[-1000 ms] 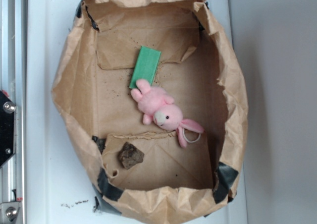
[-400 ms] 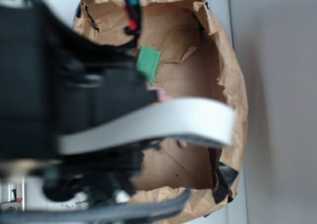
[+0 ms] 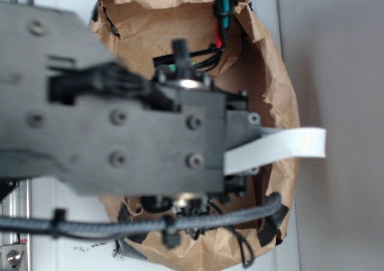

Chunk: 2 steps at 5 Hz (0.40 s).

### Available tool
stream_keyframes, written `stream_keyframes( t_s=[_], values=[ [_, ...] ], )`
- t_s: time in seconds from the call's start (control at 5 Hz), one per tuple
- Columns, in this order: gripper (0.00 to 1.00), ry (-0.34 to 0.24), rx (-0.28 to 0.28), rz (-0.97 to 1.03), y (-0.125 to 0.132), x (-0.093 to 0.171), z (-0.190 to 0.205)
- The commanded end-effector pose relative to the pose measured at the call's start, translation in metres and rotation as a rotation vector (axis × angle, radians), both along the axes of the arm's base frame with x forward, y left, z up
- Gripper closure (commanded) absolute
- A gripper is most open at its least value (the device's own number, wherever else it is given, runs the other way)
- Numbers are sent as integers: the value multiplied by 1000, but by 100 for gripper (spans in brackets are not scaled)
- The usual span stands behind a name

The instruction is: Grab the rock.

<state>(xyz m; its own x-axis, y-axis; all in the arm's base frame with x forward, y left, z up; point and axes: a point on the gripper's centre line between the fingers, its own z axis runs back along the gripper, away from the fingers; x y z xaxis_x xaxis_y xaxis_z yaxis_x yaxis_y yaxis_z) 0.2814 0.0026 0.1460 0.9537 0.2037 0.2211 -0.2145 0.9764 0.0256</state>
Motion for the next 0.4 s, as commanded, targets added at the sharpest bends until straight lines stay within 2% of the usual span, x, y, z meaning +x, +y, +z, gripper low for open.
stream_keyframes(
  t_s=[0.0,0.2],
  values=[
    [0,-46,25,165,22,-5,-36],
    [0,-25,3,213,18,-15,-54]
  ],
)
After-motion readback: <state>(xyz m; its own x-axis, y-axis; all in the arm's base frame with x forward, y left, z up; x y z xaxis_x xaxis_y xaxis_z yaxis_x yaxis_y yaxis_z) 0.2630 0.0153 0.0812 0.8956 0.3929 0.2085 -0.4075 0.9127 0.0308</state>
